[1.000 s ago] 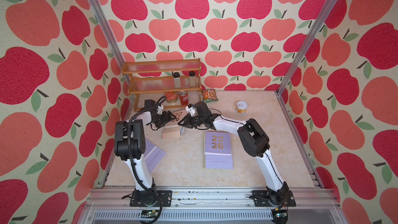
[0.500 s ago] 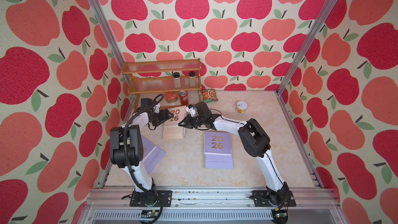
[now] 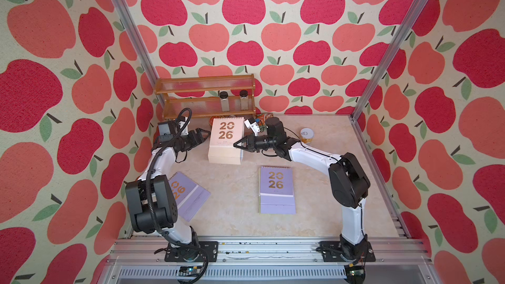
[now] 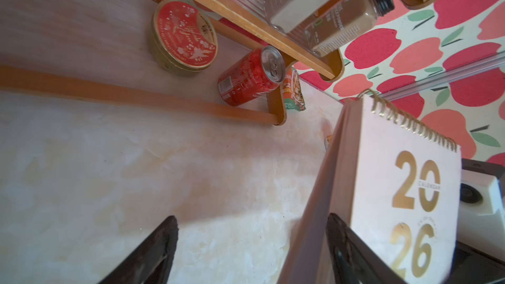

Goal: Stack the calendars
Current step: Pick up the calendar at the center of the board.

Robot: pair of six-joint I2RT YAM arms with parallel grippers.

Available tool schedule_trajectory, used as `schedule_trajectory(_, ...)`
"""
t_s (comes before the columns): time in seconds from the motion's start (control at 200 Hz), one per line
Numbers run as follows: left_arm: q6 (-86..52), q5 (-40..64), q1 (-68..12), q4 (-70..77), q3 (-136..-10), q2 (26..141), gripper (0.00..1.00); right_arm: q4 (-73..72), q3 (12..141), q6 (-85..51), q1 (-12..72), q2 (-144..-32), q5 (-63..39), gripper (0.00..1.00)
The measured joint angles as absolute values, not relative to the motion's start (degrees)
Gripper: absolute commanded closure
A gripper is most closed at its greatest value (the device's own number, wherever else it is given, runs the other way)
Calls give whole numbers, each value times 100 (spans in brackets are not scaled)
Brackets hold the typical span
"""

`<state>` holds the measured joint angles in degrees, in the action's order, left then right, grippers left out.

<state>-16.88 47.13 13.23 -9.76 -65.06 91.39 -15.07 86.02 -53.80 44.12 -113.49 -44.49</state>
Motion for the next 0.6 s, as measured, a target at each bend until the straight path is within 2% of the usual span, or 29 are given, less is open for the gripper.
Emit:
schedule_trajectory(0.29,-1737,5660,1347,-329,-6342,9137,18,-2582,8075,-5734,4294,-11214,-5061,100)
schedule_trajectory(0.6,-1938,6069,1389,-14,-6285,9098,18,-3162,7585,-5990,4185,-10978,-5286,100)
